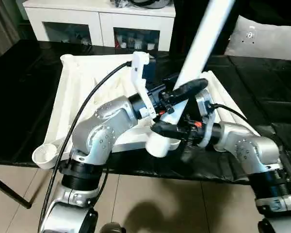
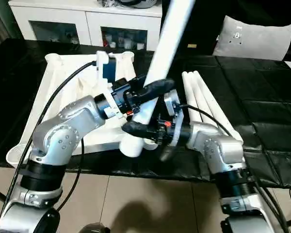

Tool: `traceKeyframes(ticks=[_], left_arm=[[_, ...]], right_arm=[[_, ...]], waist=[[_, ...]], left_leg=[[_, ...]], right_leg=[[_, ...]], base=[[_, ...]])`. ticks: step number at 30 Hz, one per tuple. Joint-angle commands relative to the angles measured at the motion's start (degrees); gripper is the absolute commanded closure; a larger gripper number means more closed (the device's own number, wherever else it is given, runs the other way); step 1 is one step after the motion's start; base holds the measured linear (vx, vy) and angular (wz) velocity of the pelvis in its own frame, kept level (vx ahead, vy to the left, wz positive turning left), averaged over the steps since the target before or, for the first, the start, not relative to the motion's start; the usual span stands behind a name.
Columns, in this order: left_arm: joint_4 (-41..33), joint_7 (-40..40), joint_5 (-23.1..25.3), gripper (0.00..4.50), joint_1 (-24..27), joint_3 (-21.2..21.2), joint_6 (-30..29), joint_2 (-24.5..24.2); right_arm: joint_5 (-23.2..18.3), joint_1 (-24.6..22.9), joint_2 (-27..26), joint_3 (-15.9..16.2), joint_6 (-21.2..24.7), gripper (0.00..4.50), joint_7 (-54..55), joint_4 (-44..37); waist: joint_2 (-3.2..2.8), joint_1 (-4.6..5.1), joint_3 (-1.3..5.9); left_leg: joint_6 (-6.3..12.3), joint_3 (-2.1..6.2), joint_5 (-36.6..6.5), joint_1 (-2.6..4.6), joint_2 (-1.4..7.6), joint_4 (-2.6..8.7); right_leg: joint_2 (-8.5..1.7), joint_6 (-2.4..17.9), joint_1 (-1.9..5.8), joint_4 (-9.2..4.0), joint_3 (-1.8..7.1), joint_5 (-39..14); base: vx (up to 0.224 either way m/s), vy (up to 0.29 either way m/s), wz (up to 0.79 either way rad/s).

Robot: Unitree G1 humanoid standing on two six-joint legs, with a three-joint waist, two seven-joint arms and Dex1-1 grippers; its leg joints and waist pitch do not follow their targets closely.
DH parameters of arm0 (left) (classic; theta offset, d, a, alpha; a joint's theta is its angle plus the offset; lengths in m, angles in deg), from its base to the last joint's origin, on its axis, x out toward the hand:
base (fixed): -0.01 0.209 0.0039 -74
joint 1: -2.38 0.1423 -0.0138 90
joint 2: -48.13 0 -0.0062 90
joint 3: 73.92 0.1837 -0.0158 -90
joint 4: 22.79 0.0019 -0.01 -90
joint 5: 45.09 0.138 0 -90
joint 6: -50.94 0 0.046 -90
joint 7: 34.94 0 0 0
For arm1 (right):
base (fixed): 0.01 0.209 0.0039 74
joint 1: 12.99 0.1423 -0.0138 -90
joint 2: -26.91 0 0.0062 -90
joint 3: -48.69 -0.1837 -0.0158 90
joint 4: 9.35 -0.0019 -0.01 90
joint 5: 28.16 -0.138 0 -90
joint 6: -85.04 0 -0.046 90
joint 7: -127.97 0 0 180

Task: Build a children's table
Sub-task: Pick table leg

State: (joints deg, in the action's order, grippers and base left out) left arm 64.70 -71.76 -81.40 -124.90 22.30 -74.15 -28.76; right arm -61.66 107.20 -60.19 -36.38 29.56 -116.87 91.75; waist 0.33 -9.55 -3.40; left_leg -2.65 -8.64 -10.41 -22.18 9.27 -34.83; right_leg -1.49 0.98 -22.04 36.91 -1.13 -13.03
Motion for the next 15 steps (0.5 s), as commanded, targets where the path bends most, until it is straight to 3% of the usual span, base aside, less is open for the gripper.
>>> traceKeyframes(ticks=[1, 3, 4, 5, 6, 7, 8, 12, 14, 15], left_arm=[[-4.0, -4.0, -2.7, 1.12, -0.9, 4.0, -1.3, 1.1], [-5.2, -4.8, -1.4, 1.1, 0.1, 5.6, -1.0, 0.3], [-5.4, -4.8, -1.3, 1.03, 0.2, 5.7, -1.0, 0.3], [-5.6, -4.8, -1.2, 0.9, 0.4, 5.9, -1.0, 0.3], [-5.2, -4.2, -2.2, 0.81, 0.5, 4.4, -1.2, 1.3], [-5.1, -4.2, -2.3, 0.81, 0.5, 4.2, -1.2, 1.4], [-4.2, -3.8, -3.7, 0.81, 0.8, 2.4, -0.8, 2.6], [1.2, 4.6, -8.1, 0.78, -0.5, -7.1, 1.2, 7.7], [2.0, 5.9, -11.2, 0.78, -0.1, -10.8, 0.8, 7.5], [1.9, 5.8, -11.8, 0.78, 0.5, -11.2, 0.5, 7.1]], right_arm=[[1.2, 0.8, 0.6, -1.8, 0.5, 2.59, 3.5, 1.4], [1.1, 0.1, 0.3, -1.4, 0.2, 2.59, 3.7, 0.7], [1.2, -0.2, 0.1, -1.3, 0.0, 2.59, 3.8, 0.6], [1.2, -0.4, -0.1, -1.2, -0.2, 2.59, 3.9, 0.4], [0.9, -0.8, -1.2, -1.3, -0.8, 2.59, 4.5, -0.3], [0.9, -0.8, -1.3, -1.4, -0.9, 2.59, 4.5, -0.3], [0.0, -1.2, -2.2, -1.9, -0.8, 2.59, 4.8, -0.8], [0.8, -2.1, -2.8, -2.4, 0.6, 2.59, 8.5, -1.9], [-0.1, -3.5, -2.5, -2.4, 2.6, 2.6, 8.9, -4.1], [-0.7, -4.1, -2.4, -2.4, 2.7, 2.6, 8.3, -4.9]], waist=[[0.97, 0.12, 4.06], [1.0, 0.07, 4.02], [1.28, 0.11, 4.02], [1.12, 0.09, 4.02], [1.56, 0.15, 3.99], [1.52, 0.17, 3.92], [0.66, 0.03, 3.94], [1.79, 0.12, 3.87], [1.07, -0.1, 3.98], [1.32, -0.03, 3.94]], left_leg=[[2.41, 0.72, -2.6, 0.83, 3.55, 3.27], [2.59, 0.73, -2.6, 0.8, 3.57, 3.3], [2.64, 0.66, -2.7, 0.81, 3.54, 3.3], [2.62, 0.66, -2.6, 0.81, 3.52, 3.28], [2.7, 0.55, -2.5, 0.79, 3.49, 3.28], [2.58, 0.59, -2.7, 0.78, 3.49, 3.35], [2.06, 0.67, -3.2, 0.88, 3.55, 3.32], [1.46, 0.43, -3.6, 0.96, 3.43, 3.31], [1.41, 0.6, -3.5, 0.92, 3.43, 3.28], [1.42, 0.61, -3.7, 0.88, 3.51, 3.36]], right_leg=[[-6.26, 11.0, 2.74, -4.27, 2.4, -2.3], [-6.24, 10.8, 2.7, -4.26, 2.44, -2.1], [-6.24, 10.7, 2.74, -4.31, 2.43, -2.3], [-6.31, 10.6, 2.72, -4.3, 2.44, -2.6], [-6.23, 10.4, 2.72, -4.37, 2.45, -2.6], [-6.33, 10.4, 2.66, -4.37, 2.41, -3.6], [-6.45, 10.5, 2.51, -4.42, 2.44, -4.7], [-6.27, 12.0, 2.75, -4.51, 2.38, -2.8], [-6.27, 11.8, 2.71, -4.47, 2.41, -2.1], [-6.26, 11.6, 2.77, -4.44, 2.45, -1.8]], base=[[0.0, 0.0, 0.0], [0.0, 0.0, 0.0], [0.0, 0.0, 0.0], [0.0, 0.0, 0.0], [0.0, 0.0, 0.0], [0.0, 0.0, 0.0], [0.0, 0.0, 0.0], [0.0, 0.0, 0.0], [0.0, 0.0, 0.0], [0.0, 0.0, 0.0]])
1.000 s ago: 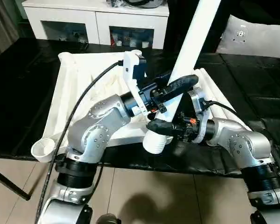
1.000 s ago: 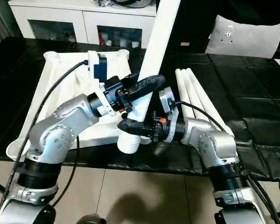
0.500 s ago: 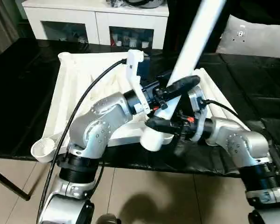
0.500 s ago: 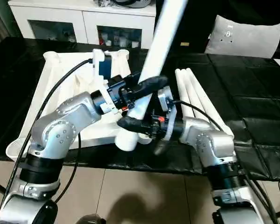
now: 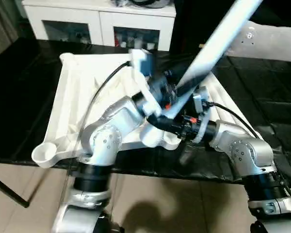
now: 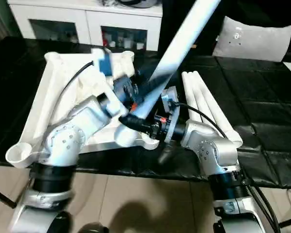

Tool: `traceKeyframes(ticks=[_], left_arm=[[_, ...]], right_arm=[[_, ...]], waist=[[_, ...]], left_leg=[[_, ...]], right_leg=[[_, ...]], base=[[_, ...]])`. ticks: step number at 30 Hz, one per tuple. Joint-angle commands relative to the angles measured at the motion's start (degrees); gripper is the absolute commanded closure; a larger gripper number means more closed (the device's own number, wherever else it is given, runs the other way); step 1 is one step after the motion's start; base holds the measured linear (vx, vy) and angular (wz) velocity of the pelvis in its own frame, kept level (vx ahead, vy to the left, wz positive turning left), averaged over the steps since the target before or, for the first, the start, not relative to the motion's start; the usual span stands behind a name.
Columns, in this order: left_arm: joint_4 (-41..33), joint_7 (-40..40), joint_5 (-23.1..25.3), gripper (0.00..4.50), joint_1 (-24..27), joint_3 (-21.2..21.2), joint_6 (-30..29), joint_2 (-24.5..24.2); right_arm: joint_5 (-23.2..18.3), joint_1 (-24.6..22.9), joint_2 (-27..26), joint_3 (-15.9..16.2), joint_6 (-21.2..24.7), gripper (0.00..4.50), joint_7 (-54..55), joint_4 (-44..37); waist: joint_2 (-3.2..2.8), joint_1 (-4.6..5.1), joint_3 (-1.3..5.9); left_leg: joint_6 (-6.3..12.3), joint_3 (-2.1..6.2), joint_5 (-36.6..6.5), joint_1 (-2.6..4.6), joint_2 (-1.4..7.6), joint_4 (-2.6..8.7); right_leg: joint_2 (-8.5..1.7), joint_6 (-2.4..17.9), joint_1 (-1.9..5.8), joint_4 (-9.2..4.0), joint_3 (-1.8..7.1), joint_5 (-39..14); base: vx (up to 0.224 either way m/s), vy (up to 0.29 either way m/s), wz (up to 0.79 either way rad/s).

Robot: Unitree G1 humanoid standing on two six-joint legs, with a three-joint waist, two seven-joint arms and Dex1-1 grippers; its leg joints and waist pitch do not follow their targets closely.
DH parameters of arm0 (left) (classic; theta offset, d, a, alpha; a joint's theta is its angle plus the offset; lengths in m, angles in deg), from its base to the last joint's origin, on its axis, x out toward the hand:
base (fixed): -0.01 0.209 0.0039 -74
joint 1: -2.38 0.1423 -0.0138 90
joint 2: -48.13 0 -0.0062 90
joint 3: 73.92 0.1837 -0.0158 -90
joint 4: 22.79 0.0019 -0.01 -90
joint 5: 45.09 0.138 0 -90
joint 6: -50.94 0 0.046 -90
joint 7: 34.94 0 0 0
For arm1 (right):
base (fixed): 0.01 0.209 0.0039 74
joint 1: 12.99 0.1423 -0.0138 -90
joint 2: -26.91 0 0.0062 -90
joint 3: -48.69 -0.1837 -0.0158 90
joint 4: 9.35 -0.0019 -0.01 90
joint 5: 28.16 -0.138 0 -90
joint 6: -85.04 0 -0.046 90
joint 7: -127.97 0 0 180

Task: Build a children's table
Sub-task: Pick table leg

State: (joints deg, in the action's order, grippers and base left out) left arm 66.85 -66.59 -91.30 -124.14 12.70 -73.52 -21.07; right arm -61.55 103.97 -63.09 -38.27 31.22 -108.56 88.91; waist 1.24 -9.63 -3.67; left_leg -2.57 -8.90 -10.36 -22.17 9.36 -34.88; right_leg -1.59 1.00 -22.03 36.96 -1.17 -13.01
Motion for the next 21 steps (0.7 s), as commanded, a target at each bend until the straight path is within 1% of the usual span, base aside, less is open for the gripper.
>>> traceKeyframes(ticks=[1, 2, 3, 4, 5, 6, 7, 8, 9, 10, 11, 12, 13, 14, 15, 16, 17, 18, 19, 20, 21], left_arm=[[-0.3, 0.6, -1.9, 0.78, -0.2, -1.6, -0.1, -0.6], [-0.4, 0.7, -1.6, 0.78, 0.6, -1.9, -0.3, -1.1], [-1.2, 0.6, 0.2, 0.78, 2.0, -1.7, -0.5, -2.3], [-1.4, 0.5, 0.4, 0.78, 2.2, -1.6, -0.5, -2.4], [-2.1, 0.3, 2.1, 0.78, 3.2, -1.4, -0.7, -3.5], [-2.7, 0.5, 4.1, 0.78, 3.9, -1.3, -0.6, -4.7], [-2.9, 0.4, 6.7, 0.78, 4.5, -0.4, 0.1, -6.5], [-2.8, 0.6, 10.6, 0.78, 5.0, 1.6, 1.6, -9.2], [-2.2, 0.8, 15.9, 0.78, 5.7, 4.3, 4.1, -13.0], [-2.2, 0.9, 16.4, 0.78, 5.7, 4.5, 4.4, -13.4], [-1.4, 1.4, 18.3, 0.78, 5.9, 5.6, 4.8, -15.2], [-0.6, 1.8, 20.8, 0.78, 6.2, 6.8, 5.7, -17.0], [0.3, 1.9, 23.9, 0.78, 6.6, 8.8, 6.6, -19.4], [1.5, 2.3, 28.9, 0.78, 7.5, 12.0, 8.4, -22.8], [2.3, 3.5, 30.2, 0.78, 8.0, 12.1, 8.9, -22.8], [2.3, 3.5, 30.2, 0.78, 8.0, 12.1, 8.9, -22.8], [2.9, 5.5, 31.2, 0.78, 9.5, 11.4, 9.2, -21.7], [2.9, 5.5, 31.2, 0.78, 9.5, 11.4, 9.2, -21.7], [2.2, 5.2, 31.3, 0.78, 10.5, 11.6, 9.3, -21.8], [1.5, 4.6, 31.9, 0.78, 11.8, 12.1, 10.0, -22.2], [0.8, 3.7, 32.1, 0.78, 13.1, 12.8, 10.0, -22.9]], right_arm=[[-0.8, -0.8, 0.5, -0.5, 1.1, 2.61, 0.0, -2.0], [-1.4, -1.5, 0.8, -0.7, 0.9, 2.61, -0.7, -2.9], [-1.9, -2.3, 0.7, -1.9, 0.3, 2.61, 0.0, -3.9], [-2.0, -2.4, 0.7, -2.1, 0.2, 2.61, 0.1, -4.0], [-1.7, -3.0, 0.6, -3.3, -0.4, 2.61, 1.7, -4.7], [-0.9, -3.6, 0.6, -4.3, -1.4, 2.61, 3.9, -5.4], [0.8, -3.8, 0.8, -4.7, -2.0, 2.61, 6.4, -5.8], [2.7, -4.1, 1.2, -4.9, -2.5, 2.61, 9.2, -6.4], [4.5, -4.5, 1.6, -5.4, -2.2, 2.61, 12.7, -7.4], [4.6, -4.5, 1.6, -5.4, -2.1, 2.61, 13.0, -7.5], [5.1, -4.8, 1.7, -5.9, -1.4, 2.61, 14.4, -8.2], [6.2, -5.2, 2.0, -6.1, -1.1, 2.61, 16.1, -8.7], [8.0, -5.7, 2.2, -6.2, -0.3, 2.61, 18.8, -9.4], [10.5, -6.7, 1.9, -6.5, 0.4, 2.61, 23.2, -10.6], [10.3, -7.3, 1.3, -6.5, -0.1, 2.61, 23.7, -11.7], [10.3, -7.3, 1.3, -6.5, -0.1, 2.61, 23.7, -11.7], [10.1, -8.7, -0.3, -7.1, -1.8, 2.61, 25.4, -14.0], [10.1, -8.7, -0.3, -7.1, -1.8, 2.62, 25.4, -14.0], [11.7, -9.1, -0.7, -6.8, -3.9, 2.62, 26.9, -14.4], [13.1, -9.6, -1.3, -6.4, -5.7, 2.62, 28.7, -14.8], [12.6, -10.0, -2.0, -6.4, -3.5, 2.62, 30.2, -15.4]], waist=[[0.44, 0.08, 4.2], [0.43, 0.11, 4.21], [0.21, 0.08, 4.17], [0.23, 0.08, 4.15], [0.15, 0.15, 4.14], [0.16, 0.22, 4.02], [-0.01, 0.2, 4.02], [-0.1, 0.25, 3.93], [-0.48, 0.19, 3.91], [-0.59, 0.41, 3.89], [-0.91, 0.44, 3.93], [-0.8, 0.46, 3.94], [-2.01, 0.5, 3.92], [-2.33, 0.54, 4.09], [-2.24, 0.65, 4.1], [-2.01, 0.63, 4.3], [-2.5, 0.62, 4.46], [-2.45, 0.63, 4.47], [-2.06, 0.6, 4.6], [-2.28, 0.82, 4.6], [-1.81, 1.05, 4.45]], left_leg=[[1.56, 0.91, -4.0, 0.86, 3.44, 3.48], [1.68, 0.94, -4.0, 0.87, 3.4, 3.48], [1.61, 0.95, -4.2, 0.87, 3.41, 3.48], [1.49, 1.05, -4.4, 0.89, 3.65, 3.59], [1.44, 1.05, -4.4, 0.87, 3.61, 3.61], [1.12, 1.07, -4.8, 0.99, 3.69, 3.77], [0.61, 1.12, -5.0, 1.12, 3.77, 3.89], [0.06, 1.19, -5.7, 1.23, 3.72, 4.11], [-0.24, 1.3, -6.1, 1.27, 3.69, 4.18], [-1.21, 1.22, -7.2, 1.42, 3.61, 4.31], [-2.08, 1.21, -8.2, 1.54, 3.6, 4.32], [-2.34, 1.19, -8.3, 1.58, 3.56, 4.28], [-3.03, 1.38, -9.3, 1.69, 3.7, 4.38], [-3.51, 1.61, -9.3, 1.75, 3.63, 4.54], [-3.55, 1.49, -8.9, 1.58, 3.44, 4.43], [-3.26, 1.31, -7.8, 1.41, 3.25, 4.18], [-2.95, 1.26, -6.8, 1.21, 3.25, 4.03], [-2.78, 1.22, -6.3, 1.1, 3.35, 4.01], [-2.51, 1.31, -5.1, 0.95, 3.45, 4.03], [-2.34, 1.2, -5.0, 1.01, 3.38, 3.98], [-2.21, 1.08, -5.2, 0.96, 3.4, 4.04]], right_leg=[[-6.09, 11.2, 2.79, -4.46, 2.46, -1.3], [-6.11, 10.9, 2.79, -4.47, 2.43, -1.3], [-6.14, 10.7, 2.77, -4.51, 2.45, -1.6], [-6.21, 10.1, 2.76, -4.47, 2.52, -1.8], [-6.17, 9.9, 2.72, -4.49, 2.49, -1.9], [-6.15, 9.2, 2.56, -4.68, 2.51, -3.1], [-6.18, 8.5, 2.42, -4.76, 2.54, -4.2], [-5.92, 7.2, 2.23, -4.96, 2.55, -5.9], [-5.95, 6.5, 2.18, -5.06, 2.59, -6.8], [-5.87, 5.8, 2.1, -5.19, 2.64, -8.1], [-5.86, 5.7, 2.07, -5.28, 2.66, -8.5], [-5.91, 5.9, 2.12, -5.18, 2.67, -8.1], [-5.64, 5.7, 1.73, -5.44, 2.63, -7.6], [-5.57, 5.5, 1.96, -5.0, 2.53, -6.3], [-5.47, 5.5, 2.0, -4.9, 2.55, -5.4], [-5.65, 5.8, 2.29, -4.72, 2.63, -3.4], [-5.85, 6.7, 2.38, -4.55, 2.69, -2.1], [-5.92, 7.0, 2.38, -4.56, 2.69, -1.2], [-6.03, 7.6, 2.53, -4.18, 2.57, 0.2], [-5.9, 8.0, 2.32, -4.22, 2.55, 0.8], [-5.82, 8.0, 2.28, -4.38, 2.59, 0.4]], base=[[0.0, 0.0, 0.0], [0.0, 0.0, 0.0], [0.0, 0.0, 0.0], [0.0, 0.0, 0.0], [0.0, 0.0, 0.0], [0.0, 0.0, 0.0], [0.0, 0.0, 0.0], [0.0, 0.0, 0.0], [0.0, 0.0, 0.0], [0.0, 0.0, 0.0], [0.0, 0.0, 0.0], [0.0, 0.0, 0.0], [0.0, 0.0, 0.0], [0.0, 0.0, 0.0], [0.0, 0.0, 0.0], [0.0, 0.0, 0.0], [0.0, 0.0, 0.0], [0.0, 0.0, 0.0], [0.0, 0.0, 0.0], [0.0, 0.0, 0.0], [0.0, 0.0, 0.0]])
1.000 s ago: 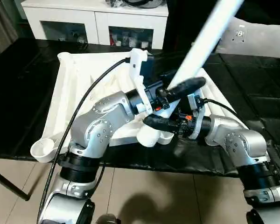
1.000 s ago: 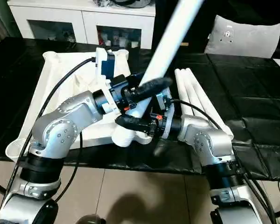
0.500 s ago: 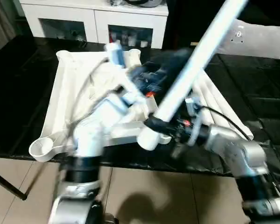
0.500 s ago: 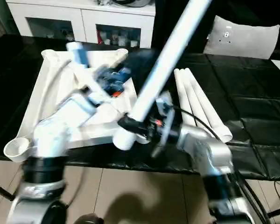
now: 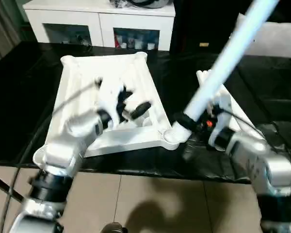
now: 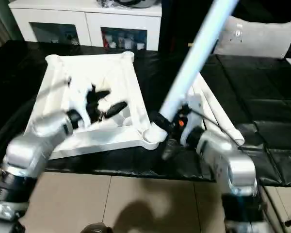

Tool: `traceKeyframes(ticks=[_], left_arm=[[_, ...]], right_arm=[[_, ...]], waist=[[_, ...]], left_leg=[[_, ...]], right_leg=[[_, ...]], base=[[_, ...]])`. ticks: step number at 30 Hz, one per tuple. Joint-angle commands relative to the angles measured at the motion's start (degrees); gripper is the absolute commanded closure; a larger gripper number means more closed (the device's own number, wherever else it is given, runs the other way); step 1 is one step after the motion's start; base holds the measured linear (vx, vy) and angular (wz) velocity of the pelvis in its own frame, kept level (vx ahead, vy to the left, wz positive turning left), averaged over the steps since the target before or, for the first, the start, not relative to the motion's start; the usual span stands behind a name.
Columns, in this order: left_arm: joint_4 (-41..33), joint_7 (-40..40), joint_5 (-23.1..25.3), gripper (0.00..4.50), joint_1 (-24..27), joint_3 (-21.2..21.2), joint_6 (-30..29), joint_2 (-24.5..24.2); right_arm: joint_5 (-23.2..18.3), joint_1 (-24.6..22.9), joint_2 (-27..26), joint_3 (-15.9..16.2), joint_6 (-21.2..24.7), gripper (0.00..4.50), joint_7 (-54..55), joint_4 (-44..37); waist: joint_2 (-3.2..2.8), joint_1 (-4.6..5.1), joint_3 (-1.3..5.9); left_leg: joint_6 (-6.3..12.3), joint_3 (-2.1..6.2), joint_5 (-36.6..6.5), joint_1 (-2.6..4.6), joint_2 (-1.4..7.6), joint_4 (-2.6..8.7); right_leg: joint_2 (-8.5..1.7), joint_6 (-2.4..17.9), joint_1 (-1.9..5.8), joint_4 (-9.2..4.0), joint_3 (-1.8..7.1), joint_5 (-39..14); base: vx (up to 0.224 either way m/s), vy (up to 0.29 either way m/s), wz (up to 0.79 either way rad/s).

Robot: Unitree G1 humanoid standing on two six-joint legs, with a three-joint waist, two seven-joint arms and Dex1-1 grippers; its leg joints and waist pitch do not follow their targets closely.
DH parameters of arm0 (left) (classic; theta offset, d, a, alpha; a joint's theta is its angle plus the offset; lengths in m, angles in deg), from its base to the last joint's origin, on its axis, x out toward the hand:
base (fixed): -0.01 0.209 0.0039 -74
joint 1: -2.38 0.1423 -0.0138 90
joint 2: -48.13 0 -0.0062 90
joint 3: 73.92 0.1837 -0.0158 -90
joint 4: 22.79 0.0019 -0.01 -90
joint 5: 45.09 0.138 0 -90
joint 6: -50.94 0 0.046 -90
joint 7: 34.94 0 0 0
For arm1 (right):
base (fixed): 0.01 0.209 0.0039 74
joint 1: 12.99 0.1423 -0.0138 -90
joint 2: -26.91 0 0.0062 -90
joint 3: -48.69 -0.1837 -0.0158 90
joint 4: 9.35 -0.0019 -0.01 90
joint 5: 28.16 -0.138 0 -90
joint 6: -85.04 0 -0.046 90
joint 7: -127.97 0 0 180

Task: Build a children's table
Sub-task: Pick table leg

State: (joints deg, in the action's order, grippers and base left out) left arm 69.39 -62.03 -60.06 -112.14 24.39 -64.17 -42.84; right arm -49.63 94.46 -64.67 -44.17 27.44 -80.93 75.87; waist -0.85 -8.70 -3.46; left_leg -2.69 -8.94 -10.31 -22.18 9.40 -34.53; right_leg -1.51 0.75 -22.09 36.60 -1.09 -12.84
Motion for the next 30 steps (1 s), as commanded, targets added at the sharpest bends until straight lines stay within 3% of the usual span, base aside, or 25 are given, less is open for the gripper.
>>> traceKeyframes(ticks=[1, 2, 3, 4, 6, 11, 15, 16, 17, 18, 19, 20, 25, 27, 28, 30], left_arm=[[-1.8, -1.1, 0.9, 0.78, 1.3, 1.3, 0.6, -1.3], [-2.6, -2.0, 0.8, 0.78, 3.0, 2.3, -0.2, -2.3], [-2.4, -2.3, 1.7, 0.78, 3.4, 3.4, -0.3, -3.2], [-2.3, -2.3, 2.0, 0.78, 3.4, 3.8, -0.2, -3.4], [-2.3, -2.4, 1.7, 0.78, 3.7, 3.6, -0.7, -3.0], [-1.8, -2.4, 3.3, 0.78, 4.1, 2.7, 2.2, -2.4], [-3.7, -2.3, 3.6, 0.78, 5.7, 3.8, 2.7, -3.0], [-4.2, -1.5, 3.9, 0.78, 6.1, 3.5, 3.1, -2.5], [-4.3, -1.1, 3.9, 0.78, 6.2, 3.4, 3.1, -2.3], [-4.8, 0.6, 3.9, 0.78, 6.8, 2.2, 3.3, -1.3], [-5.0, 1.8, 4.1, 0.78, 7.2, 1.5, 3.4, -0.9], [-5.4, 2.8, 4.3, 0.78, 7.8, 1.0, 3.1, -0.5], [-10.5, 8.1, 3.3, 0.78, 12.1, -2.6, 2.1, 1.9], [-12.0, 9.4, 3.7, 0.78, 13.1, -3.3, 1.6, 2.3], [-12.8, 9.7, 3.8, 0.78, 13.5, -3.6, 1.7, 2.4], [-14.1, 10.5, 3.6, 0.78, 14.3, -4.4, 1.2, 2.9]], right_arm=[[0.4, -0.6, -0.6, -0.5, 1.2, 2.62, 2.9, -2.5], [-1.0, -1.3, -1.4, -0.7, 3.6, 2.62, 3.6, -2.9], [-0.1, -1.8, -0.9, 0.2, 3.0, 2.62, 3.3, -3.0], [0.3, -1.9, -0.8, 0.4, 2.5, 2.62, 3.2, -3.0], [2.7, -2.5, -1.2, -0.7, -2.0, 2.62, 5.5, -3.4], [1.6, -1.9, -2.5, -2.0, -2.9, 2.62, 6.6, -4.1], [2.6, -2.3, -2.5, -0.3, -4.3, 2.62, 6.8, -5.1], [2.9, -2.8, -2.2, 0.5, -4.6, 2.62, 6.2, -5.2], [3.0, -2.9, -2.1, 0.7, -4.5, 2.62, 6.1, -5.3], [3.1, -3.6, -1.9, 1.5, -3.9, 2.62, 5.7, -5.4], [3.1, -3.8, -2.0, 1.8, -3.3, 2.62, 5.8, -5.3], [2.8, -4.0, -2.3, 2.0, -2.4, 2.62, 5.8, -5.3], [2.4, -5.7, -4.3, 1.6, -0.8, 2.62, 9.0, -7.6], [2.6, -6.3, -4.5, 1.7, -0.5, 2.62, 10.0, -8.9], [3.3, -6.7, -4.6, 2.0, -1.8, 2.62, 10.2, -9.4], [4.0, -8.0, -5.0, 2.7, -4.9, 2.62, 9.8, -10.1]], waist=[[-0.46, 0.39, 4.12], [-0.61, 0.8, 4.02], [-1.35, 1.03, 3.96], [-1.03, 1.0, 3.93], [-1.07, 1.01, 3.89], [-1.26, 0.97, 3.73], [-1.23, 1.1, 3.91], [-0.8, 1.08, 3.98], [-0.91, 1.16, 3.94], [-0.57, 1.28, 3.9], [-0.81, 1.17, 3.88], [-0.49, 1.27, 3.82], [-0.8, 1.3, 3.73], [-0.6, 1.28, 3.67], [-0.21, 1.34, 3.52], [-0.29, 1.08, 3.4]], left_leg=[[-2.35, 1.24, -6.2, 0.96, 3.25, 3.88], [-2.38, 1.28, -7.6, 1.03, 3.24, 3.99], [-2.79, 1.31, -9.7, 1.18, 3.22, 4.04], [-2.89, 1.34, -10.3, 1.15, 3.27, 4.07], [-3.3, 1.28, -10.8, 1.18, 3.3, 4.13], [-2.6, 1.23, -10.5, 1.12, 3.26, 4.11], [-2.36, 1.27, -9.0, 1.03, 3.31, 4.03], [-1.91, 1.22, -8.2, 0.99, 3.34, 3.96], [-1.84, 1.17, -7.9, 0.96, 3.29, 3.91], [-1.43, 1.02, -7.7, 0.96, 3.23, 3.88], [-1.32, 1.07, -7.7, 0.95, 3.28, 3.82], [-1.12, 0.98, -7.9, 0.95, 3.25, 3.84], [-1.28, 1.12, -8.8, 0.95, 3.33, 3.94], [-1.09, 1.15, -9.1, 0.91, 3.39, 4.05], [-1.06, 1.04, -10.1, 0.99, 3.26, 4.11], [-1.26, 1.07, -11.0, 1.04, 3.41, 4.18]], right_leg=[[-5.84, 8.2, 2.35, -4.1, 2.51, -1.3], [-5.75, 8.2, 2.27, -4.28, 2.53, -2.5], [-5.7, 8.0, 2.04, -4.65, 2.58, -4.6], [-5.72, 7.9, 2.16, -4.72, 2.59, -5.2], [-5.8, 7.8, 2.07, -4.73, 2.68, -6.2], [-5.86, 7.7, 1.97, -4.92, 2.81, -8.9], [-5.71, 7.7, 2.01, -4.51, 2.74, -5.6], [-5.85, 7.9, 2.16, -4.36, 2.74, -4.4], [-5.74, 8.0, 2.1, -4.36, 2.72, -4.0], [-5.66, 8.1, 2.1, -4.51, 2.74, -3.8], [-5.79, 8.3, 2.15, -4.48, 2.73, -3.8], [-5.77, 8.3, 2.15, -4.67, 2.76, -4.5], [-5.77, 8.1, 2.02, -4.75, 2.72, -7.5], [-5.68, 7.5, 1.89, -4.83, 2.77, -7.9], [-5.62, 6.9, 1.76, -5.16, 2.78, -9.7], [-5.9, 6.2, 1.6, -5.31, 2.9, -12.4]], base=[[0.0, 0.0, 0.0], [0.0, 0.0, 0.0], [0.0, 0.0, 0.0], [0.0, 0.0, 0.0], [0.0, 0.0, 0.0], [0.0, 0.0, 0.0], [0.0, 0.0, 0.0], [0.0, 0.0, 0.0], [0.0, 0.0, 0.0], [0.0, 0.0, 0.0], [0.0, 0.0, 0.0], [0.0, 0.0, 0.0], [0.0, 0.0, 0.0], [0.0, 0.0, 0.0], [0.0, 0.0, 0.0], [0.0, 0.0, 0.0]])
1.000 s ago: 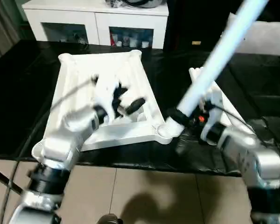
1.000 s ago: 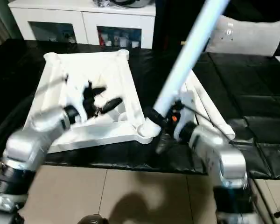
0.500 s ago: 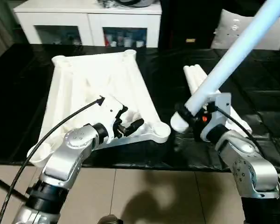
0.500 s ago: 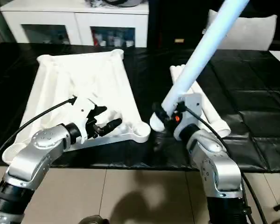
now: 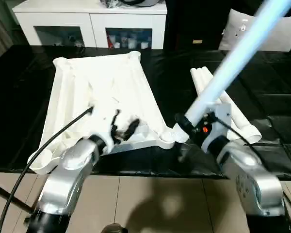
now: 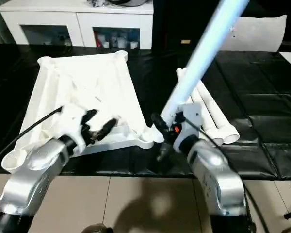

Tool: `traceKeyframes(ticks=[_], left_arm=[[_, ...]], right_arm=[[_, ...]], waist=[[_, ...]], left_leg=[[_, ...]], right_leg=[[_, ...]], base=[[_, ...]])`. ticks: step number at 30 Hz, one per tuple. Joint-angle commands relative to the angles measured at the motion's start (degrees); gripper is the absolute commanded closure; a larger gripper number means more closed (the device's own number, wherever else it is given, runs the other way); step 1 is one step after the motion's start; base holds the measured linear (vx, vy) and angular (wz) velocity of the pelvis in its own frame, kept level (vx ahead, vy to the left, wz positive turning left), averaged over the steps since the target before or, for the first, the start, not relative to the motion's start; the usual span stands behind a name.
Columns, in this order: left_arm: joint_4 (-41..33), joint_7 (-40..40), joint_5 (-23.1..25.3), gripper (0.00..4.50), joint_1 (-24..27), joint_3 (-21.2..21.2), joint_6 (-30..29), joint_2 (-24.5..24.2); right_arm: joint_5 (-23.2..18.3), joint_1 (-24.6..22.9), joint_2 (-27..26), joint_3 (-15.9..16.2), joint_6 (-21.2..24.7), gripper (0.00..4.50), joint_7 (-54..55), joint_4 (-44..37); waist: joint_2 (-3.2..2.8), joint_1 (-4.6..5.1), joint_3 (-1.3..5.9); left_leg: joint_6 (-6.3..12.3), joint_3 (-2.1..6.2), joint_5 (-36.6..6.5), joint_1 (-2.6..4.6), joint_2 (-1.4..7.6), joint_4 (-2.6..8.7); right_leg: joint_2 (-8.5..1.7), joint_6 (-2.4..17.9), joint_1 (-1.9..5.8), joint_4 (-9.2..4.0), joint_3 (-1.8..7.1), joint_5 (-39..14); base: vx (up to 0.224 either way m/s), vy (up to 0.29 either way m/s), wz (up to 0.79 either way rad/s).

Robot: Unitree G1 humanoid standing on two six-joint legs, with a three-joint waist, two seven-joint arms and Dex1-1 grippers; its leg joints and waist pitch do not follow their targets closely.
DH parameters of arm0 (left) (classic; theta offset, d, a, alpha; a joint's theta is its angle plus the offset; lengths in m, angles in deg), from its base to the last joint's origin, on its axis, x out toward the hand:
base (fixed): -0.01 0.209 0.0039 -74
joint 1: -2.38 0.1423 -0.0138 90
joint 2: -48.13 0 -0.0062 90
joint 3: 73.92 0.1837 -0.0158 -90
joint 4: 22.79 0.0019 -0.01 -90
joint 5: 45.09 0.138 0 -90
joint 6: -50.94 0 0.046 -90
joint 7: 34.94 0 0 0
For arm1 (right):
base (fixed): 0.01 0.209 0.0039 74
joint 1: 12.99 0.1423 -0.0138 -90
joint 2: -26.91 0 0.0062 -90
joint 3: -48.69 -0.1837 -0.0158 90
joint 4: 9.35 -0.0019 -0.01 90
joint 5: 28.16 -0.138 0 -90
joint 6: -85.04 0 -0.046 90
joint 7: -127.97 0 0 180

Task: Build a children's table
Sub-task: Pick table leg, then move to table

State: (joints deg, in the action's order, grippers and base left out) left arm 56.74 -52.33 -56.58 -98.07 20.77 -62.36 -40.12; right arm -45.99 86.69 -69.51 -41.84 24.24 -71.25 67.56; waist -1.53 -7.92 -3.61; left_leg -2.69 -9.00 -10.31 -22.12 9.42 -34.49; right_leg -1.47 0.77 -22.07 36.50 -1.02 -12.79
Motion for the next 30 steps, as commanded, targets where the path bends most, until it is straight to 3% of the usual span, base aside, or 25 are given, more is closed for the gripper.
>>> traceKeyframes(ticks=[1, 6, 7, 8, 10, 12, 13, 14, 17, 18, 21, 24, 25, 26, 27, 28, 29, 30], left_arm=[[-1.9, 1.0, 0.2, 0.78, 0.6, -0.8, -0.7, 0.1], [-3.6, 1.7, 0.3, 0.78, 1.9, -1.1, -2.0, 0.6], [-3.8, 1.8, 0.3, 0.78, 2.0, -1.1, -2.2, 0.5], [-3.8, 1.8, 0.3, 0.78, 2.0, -1.1, -2.2, 0.5], [-4.3, 2.0, 0.5, 0.78, 2.2, -0.8, -3.1, 0.3], [-4.5, 2.0, 0.6, 0.78, 2.2, -0.6, -3.4, 0.3], [-4.7, 2.0, 0.6, 0.78, 2.3, -0.5, -3.5, 0.3], [-5.1, 1.9, 0.6, 0.78, 2.5, -0.2, -3.8, 0.4], [-5.4, 1.9, 0.5, 0.78, 2.7, -0.2, -4.0, 0.5], [-5.4, 1.9, 0.5, 0.78, 2.7, -0.2, -4.0, 0.5], [-5.6, 1.8, 0.2, 0.78, 2.8, -0.5, -4.5, 0.5], [-5.6, 1.9, 0.3, 0.78, 2.7, -0.5, -4.7, 0.6], [-5.6, 1.9, 0.4, 0.78, 2.7, -0.5, -4.7, 0.6], [-5.7, 1.9, 0.4, 0.78, 2.7, -0.4, -4.8, 0.6], [-5.7, 1.8, 0.4, 0.78, 2.7, -0.3, -4.8, 0.6], [-5.7, 1.7, 0.4, 0.78, 2.6, -0.2, -4.9, 0.5], [-5.7, 1.6, 0.4, 0.78, 2.6, -0.2, -4.9, 0.5], [-5.7, 1.4, 0.5, 0.78, 2.5, 0.0, -5.0, 0.3]], right_arm=[[0.2, -0.6, -0.4, 0.4, -1.6, 2.62, 0.2, -2.1], [-2.0, -1.8, -2.1, 0.0, -0.9, 2.62, -0.3, -2.7], [-2.5, -1.8, -2.2, -0.2, -0.4, 2.62, -0.4, -2.9], [-2.5, -1.8, -2.2, -0.2, -0.4, 2.62, -0.4, -2.9], [-3.0, -1.4, -1.5, -0.1, -0.2, 2.62, -1.1, -2.8], [-2.6, -1.4, -0.8, 0.4, -1.0, 2.62, -2.1, -2.5], [-2.4, -1.4, -0.5, 0.7, -1.4, 2.62, -2.5, -2.4], [-2.0, -1.6, -0.3, 1.0, -1.8, 2.62, -3.2, -2.4], [-2.4, -1.9, -0.4, 1.2, -1.7, 2.62, -3.3, -2.6], [-2.4, -1.9, -0.4, 1.2, -1.7, 2.62, -3.3, -2.6], [-2.6, -2.2, 0.1, 1.7, -1.8, 2.62, -3.5, -2.6], [-1.9, -2.2, 1.3, 2.5, -1.2, 2.62, -4.5, -2.9], [-0.7, -2.3, 2.2, 3.3, -1.6, 2.62, -4.7, -3.1], [0.1, -2.5, 2.7, 4.1, -2.2, 2.62, -5.1, -3.3], [-0.2, -2.7, 2.3, 3.9, -2.4, 2.62, -5.1, -3.3], [-0.6, -2.7, 2.0, 3.5, -2.5, 2.62, -4.9, -3.2], [-1.0, -2.7, 1.6, 3.2, -2.5, 2.62, -4.8, -3.1], [-1.4, -2.7, 1.0, 2.4, -3.1, 2.62, -4.5, -2.9]], waist=[[0.28, 0.28, 3.51], [0.29, 0.31, 3.53], [0.74, 0.32, 3.51], [0.45, 0.21, 3.42], [0.5, 0.28, 3.13], [0.38, 0.45, 2.9], [0.31, 0.52, 2.56], [0.43, 0.57, 2.44], [0.61, 0.45, 2.73], [0.56, 0.24, 3.23], [0.54, 0.26, 3.6], [0.7, -0.17, 4.5], [0.7, -0.17, 4.5], [0.84, -1.31, 4.65], [0.9, -0.4, 4.96], [0.16, -0.77, 5.12], [-0.28, 0.19, 4.92], [-1.15, 0.82, 5.44]], left_leg=[[-1.3, 1.21, -11.5, 0.99, 3.39, 4.24], [-1.58, 1.32, -12.1, 1.03, 3.31, 4.36], [-1.53, 1.27, -12.6, 1.1, 3.27, 4.4], [-1.95, 1.35, -15.5, 1.5, 3.32, 4.65], [-2.15, 1.36, -20.7, 2.23, 3.28, 5.06], [-1.35, 1.16, -24.4, 3.12, 2.99, 5.4], [-0.68, 0.98, -26.9, 4.11, 2.75, 5.59], [-0.1, 0.86, -27.1, 4.54, 2.58, 5.83], [0.8, 0.54, -24.1, 4.71, 2.47, 6.41], [1.45, 0.37, -21.1, 4.63, 2.55, 6.53], [2.95, 0.12, -17.0, 4.9, 2.53, 6.62], [5.43, -0.09, -9.4, 4.22, 1.67, 5.77], [5.43, -0.09, -9.4, 4.22, 1.67, 5.77], [14.62, 1.31, -3.9, -0.23, -0.23, 3.71], [18.68, 2.21, 0.4, -1.95, -0.46, 2.19], [19.56, 2.58, 2.6, -1.59, -0.46, 2.1], [21.93, 4.13, 6.2, -0.62, -0.38, 2.03], [22.19, 4.98, 8.1, 2.79, 0.82, 2.4]], right_leg=[[-5.84, 5.7, 1.44, -5.32, 2.84, -13.5], [-5.71, 5.5, 1.29, -5.26, 2.9, -12.4], [-5.7, 5.3, 1.46, -5.3, 2.86, -12.9], [-5.87, 4.8, 1.68, -5.45, 2.9, -16.8], [-5.74, 3.7, 2.0, -6.14, 2.77, -23.7], [-5.2, 3.2, 2.5, -7.08, 2.32, -28.9], [-4.94, 3.3, 2.68, -8.0, 1.99, -32.7], [-4.95, 3.5, 3.32, -8.63, 1.88, -33.8], [-5.03, 4.4, 4.68, -8.94, 2.03, -31.4], [-4.92, 5.3, 5.3, -8.65, 2.16, -27.3], [-4.5, 7.9, 6.15, -8.04, 1.9, -19.4], [-3.97, 9.5, 7.72, -6.94, 1.96, -8.1], [-3.97, 9.5, 7.72, -6.94, 1.96, -8.1], [-7.52, 6.4, 10.45, -8.7, -0.86, -9.0], [-7.9, 5.2, 11.73, -8.85, -2.35, -9.0], [-7.71, 4.6, 11.55, -8.96, -3.27, -8.3], [-5.92, 4.3, 11.03, -8.25, -5.37, -5.4], [-3.93, 4.6, 9.4, -6.62, -5.58, -4.2]], base=[[0.0, 0.0, 0.0], [0.0, 0.0, 0.0], [0.0, 0.0, 0.0], [0.0, 0.0, 0.0], [0.0, 0.0, 0.0], [0.0, 0.0, 0.0], [0.0, 0.0, 0.0], [0.0, 0.0, 0.0], [0.04, 0.008, -0.02], [0.061, 0.012, -0.02], [0.07, 0.011, 0.0], [0.087, 0.003, 0.01], [0.096, -0.004, 0.03], [0.11, 0.0, 0.39], [0.11, 0.0, 0.39], [0.118, 0.008, 0.7], [0.123, 0.018, 0.68], [0.123, 0.018, 0.68]])
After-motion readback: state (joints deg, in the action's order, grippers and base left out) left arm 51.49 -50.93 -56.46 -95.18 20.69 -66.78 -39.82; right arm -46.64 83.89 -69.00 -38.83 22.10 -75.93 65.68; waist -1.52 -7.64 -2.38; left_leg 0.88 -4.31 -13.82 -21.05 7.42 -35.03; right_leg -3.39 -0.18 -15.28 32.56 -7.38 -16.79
